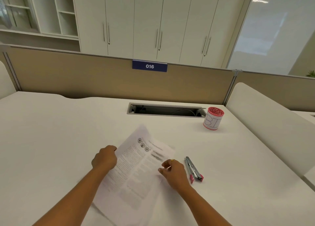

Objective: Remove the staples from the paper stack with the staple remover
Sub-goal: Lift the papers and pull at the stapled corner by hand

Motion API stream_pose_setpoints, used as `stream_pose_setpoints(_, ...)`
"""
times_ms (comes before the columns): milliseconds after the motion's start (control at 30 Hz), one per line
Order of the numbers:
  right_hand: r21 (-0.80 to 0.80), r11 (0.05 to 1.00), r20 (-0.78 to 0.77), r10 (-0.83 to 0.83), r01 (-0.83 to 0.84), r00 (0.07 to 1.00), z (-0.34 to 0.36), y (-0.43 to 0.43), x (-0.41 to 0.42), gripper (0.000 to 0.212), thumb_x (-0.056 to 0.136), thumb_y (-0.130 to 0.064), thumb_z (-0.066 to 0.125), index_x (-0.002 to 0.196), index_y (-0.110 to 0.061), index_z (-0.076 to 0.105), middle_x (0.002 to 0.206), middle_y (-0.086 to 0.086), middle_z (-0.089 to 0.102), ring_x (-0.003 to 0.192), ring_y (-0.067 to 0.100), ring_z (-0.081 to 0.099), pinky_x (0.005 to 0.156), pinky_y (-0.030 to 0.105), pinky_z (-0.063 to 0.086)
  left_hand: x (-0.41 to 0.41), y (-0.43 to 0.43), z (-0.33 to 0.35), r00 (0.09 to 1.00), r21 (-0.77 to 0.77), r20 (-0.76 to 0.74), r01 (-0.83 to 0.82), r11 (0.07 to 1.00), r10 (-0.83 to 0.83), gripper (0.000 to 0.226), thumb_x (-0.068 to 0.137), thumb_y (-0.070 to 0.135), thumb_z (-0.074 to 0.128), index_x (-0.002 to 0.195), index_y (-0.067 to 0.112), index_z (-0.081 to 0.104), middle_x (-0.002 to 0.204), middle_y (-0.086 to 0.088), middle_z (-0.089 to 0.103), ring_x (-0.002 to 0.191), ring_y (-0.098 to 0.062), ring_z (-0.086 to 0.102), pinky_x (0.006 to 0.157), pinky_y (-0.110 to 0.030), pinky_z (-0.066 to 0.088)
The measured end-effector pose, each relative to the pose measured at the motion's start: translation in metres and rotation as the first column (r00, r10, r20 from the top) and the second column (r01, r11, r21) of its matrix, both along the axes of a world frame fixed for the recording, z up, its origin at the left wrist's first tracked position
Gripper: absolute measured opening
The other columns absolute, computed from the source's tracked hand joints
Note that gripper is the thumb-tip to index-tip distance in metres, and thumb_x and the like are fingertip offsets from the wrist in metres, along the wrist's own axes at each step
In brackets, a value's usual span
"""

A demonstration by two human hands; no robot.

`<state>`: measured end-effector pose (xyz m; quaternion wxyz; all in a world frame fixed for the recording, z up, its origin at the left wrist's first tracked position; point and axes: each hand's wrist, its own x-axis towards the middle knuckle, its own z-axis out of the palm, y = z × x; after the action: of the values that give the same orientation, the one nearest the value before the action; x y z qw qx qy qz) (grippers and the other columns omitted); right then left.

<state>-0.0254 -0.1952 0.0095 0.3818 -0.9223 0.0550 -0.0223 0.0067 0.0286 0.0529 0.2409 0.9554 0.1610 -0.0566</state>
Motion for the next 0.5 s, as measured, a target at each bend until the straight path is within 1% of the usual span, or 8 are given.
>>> stream_pose_setpoints(33, -0.01, 1.0, 0.016, 0.009, -0.008, 1.0, 0.001, 0.001, 0.0, 0.023, 0.083, -0.026, 0.066, 0.102, -0.013, 0.064, 0.106, 0.004, 0.064, 0.086, 0.01, 0.053, 0.075, 0.019, 0.041, 0.002, 0.001, 0.003, 0.999, 0.087, 0.006, 0.034, 0.996, -0.035, 0.038, 0.09, 0.01, 0.042, 0.122, 0.021, 0.057, 0.124, -0.006, 0.059, 0.109, -0.025, 0.058, 0.077, -0.027, 0.041)
stream_pose_setpoints(100, -0.044, 0.998, 0.059, 0.037, -0.035, 0.998, 0.002, 0.002, 0.0, 0.022, 0.085, -0.025, 0.064, 0.104, -0.015, 0.063, 0.107, 0.002, 0.063, 0.095, 0.012, 0.055, 0.078, 0.018, 0.039, 0.004, 0.002, 0.007, 0.993, 0.23, 0.016, 0.109, 0.967, -0.116, 0.039, 0.09, 0.009, 0.039, 0.121, 0.023, 0.057, 0.123, -0.003, 0.06, 0.109, -0.022, 0.059, 0.078, -0.025, 0.038)
stream_pose_setpoints(200, -0.126, 0.989, 0.17, 0.101, -0.08, 0.98, 0.006, 0.003, 0.001, 0.027, 0.088, -0.025, 0.06, 0.113, -0.016, 0.058, 0.115, -0.001, 0.06, 0.108, 0.013, 0.052, 0.087, 0.014, 0.034, 0.011, 0.003, 0.007, 0.966, 0.412, 0.022, 0.227, 0.882, -0.259, 0.045, 0.09, 0.004, 0.036, 0.125, 0.025, 0.055, 0.124, -0.001, 0.06, 0.111, -0.02, 0.059, 0.095, -0.03, 0.035)
stream_pose_setpoints(233, -0.139, 0.986, 0.211, 0.115, -0.086, 0.971, 0.009, 0.004, 0.002, 0.029, 0.088, -0.025, 0.06, 0.116, -0.016, 0.056, 0.118, -0.001, 0.058, 0.111, 0.013, 0.051, 0.089, 0.013, 0.032, 0.014, 0.002, 0.008, 0.952, 0.461, 0.021, 0.262, 0.848, -0.306, 0.047, 0.09, 0.002, 0.036, 0.126, 0.026, 0.054, 0.124, 0.0, 0.061, 0.111, -0.019, 0.059, 0.099, -0.032, 0.033)
stream_pose_setpoints(300, -0.164, 0.981, 0.268, 0.142, -0.1, 0.953, 0.015, 0.006, 0.004, 0.036, 0.089, -0.027, 0.059, 0.122, -0.018, 0.052, 0.127, -0.003, 0.053, 0.119, 0.012, 0.046, 0.095, 0.014, 0.03, 0.019, -0.003, 0.01, 0.92, 0.541, 0.018, 0.321, 0.778, -0.392, 0.047, 0.089, 0.0, 0.04, 0.126, 0.026, 0.054, 0.12, 0.003, 0.063, 0.108, -0.017, 0.06, 0.1, -0.034, 0.03)
stream_pose_setpoints(400, -0.254, 0.957, 0.262, 0.206, -0.139, 0.943, 0.022, 0.012, 0.009, 0.048, 0.089, -0.033, 0.058, 0.133, -0.022, 0.043, 0.14, -0.006, 0.043, 0.13, 0.011, 0.037, 0.108, 0.023, 0.025, 0.022, -0.014, 0.014, 0.866, 0.625, 0.039, 0.368, 0.688, -0.498, 0.042, 0.087, 0.0, 0.046, 0.118, 0.025, 0.059, 0.111, 0.003, 0.068, 0.102, -0.017, 0.063, 0.102, -0.036, 0.027)
stream_pose_setpoints(467, -0.321, 0.933, 0.224, 0.241, -0.162, 0.944, 0.025, 0.016, 0.014, 0.051, 0.09, -0.031, 0.056, 0.137, -0.022, 0.039, 0.144, -0.005, 0.042, 0.133, 0.012, 0.035, 0.112, 0.027, 0.022, 0.022, -0.023, 0.018, 0.842, 0.678, 0.051, 0.366, 0.637, -0.537, 0.035, 0.086, 0.001, 0.049, 0.111, 0.022, 0.062, 0.104, 0.002, 0.069, 0.097, -0.017, 0.065, 0.105, -0.038, 0.026)
stream_pose_setpoints(500, -0.335, 0.927, 0.196, 0.243, -0.168, 0.95, 0.026, 0.017, 0.016, 0.05, 0.091, -0.03, 0.055, 0.138, -0.022, 0.039, 0.143, -0.004, 0.044, 0.133, 0.014, 0.037, 0.112, 0.029, 0.022, 0.021, -0.028, 0.02, 0.833, 0.698, 0.05, 0.366, 0.616, -0.551, 0.032, 0.086, 0.001, 0.05, 0.108, 0.021, 0.063, 0.102, 0.002, 0.069, 0.096, -0.017, 0.065, 0.106, -0.039, 0.025)
